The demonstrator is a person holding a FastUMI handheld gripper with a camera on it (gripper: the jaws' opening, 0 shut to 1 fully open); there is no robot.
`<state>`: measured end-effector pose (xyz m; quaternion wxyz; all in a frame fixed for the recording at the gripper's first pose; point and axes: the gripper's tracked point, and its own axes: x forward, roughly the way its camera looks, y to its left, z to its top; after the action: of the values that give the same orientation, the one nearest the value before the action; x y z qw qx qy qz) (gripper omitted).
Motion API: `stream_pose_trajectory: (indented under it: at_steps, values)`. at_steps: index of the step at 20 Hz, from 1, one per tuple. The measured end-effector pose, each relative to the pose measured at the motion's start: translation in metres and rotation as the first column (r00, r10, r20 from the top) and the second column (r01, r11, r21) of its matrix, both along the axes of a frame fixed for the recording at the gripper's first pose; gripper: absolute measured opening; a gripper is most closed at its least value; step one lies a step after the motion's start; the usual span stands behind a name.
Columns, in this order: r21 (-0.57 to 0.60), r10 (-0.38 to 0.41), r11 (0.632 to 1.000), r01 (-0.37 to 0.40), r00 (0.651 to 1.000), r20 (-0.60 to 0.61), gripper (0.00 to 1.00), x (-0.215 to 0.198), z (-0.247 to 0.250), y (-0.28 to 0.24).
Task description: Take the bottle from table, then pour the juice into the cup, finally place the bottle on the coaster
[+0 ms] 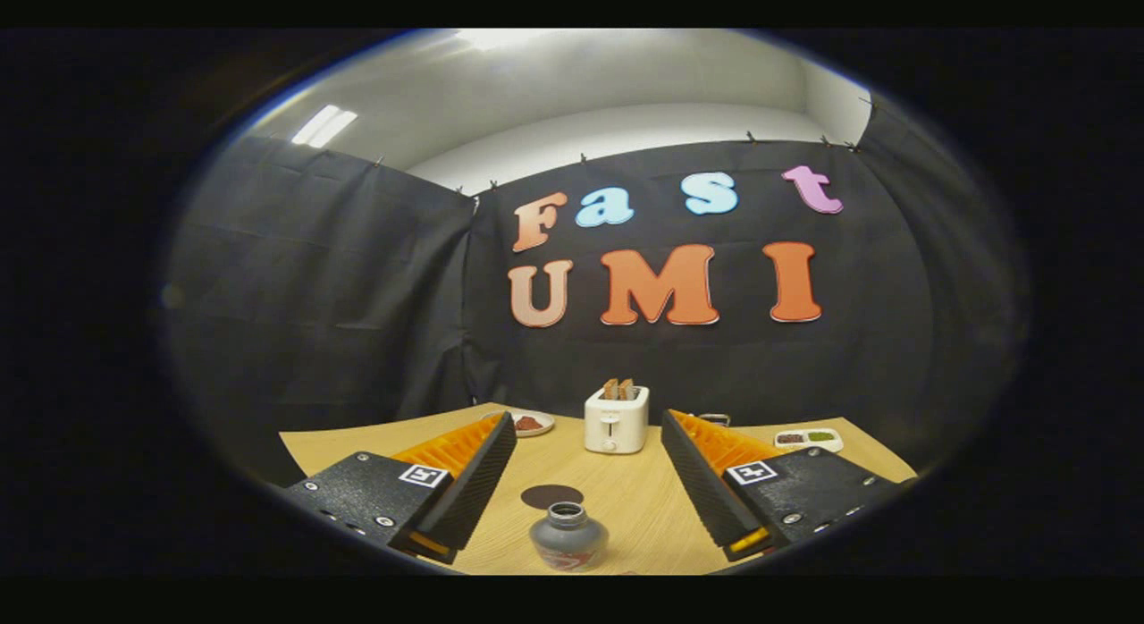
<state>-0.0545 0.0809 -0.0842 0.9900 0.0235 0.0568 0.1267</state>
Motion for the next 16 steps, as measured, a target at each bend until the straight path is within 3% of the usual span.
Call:
stream_pose_trajectory:
  at_steps: [9, 16]
  values:
    - [-0.015, 0.063, 0.998, -0.065, 0.992, -0.106, 0.97, -0.017, -0.056, 0.022]
    - [-0.031, 0.047, 0.998, -0.054, 0.981, -0.189, 0.97, -0.021, -0.102, 0.015]
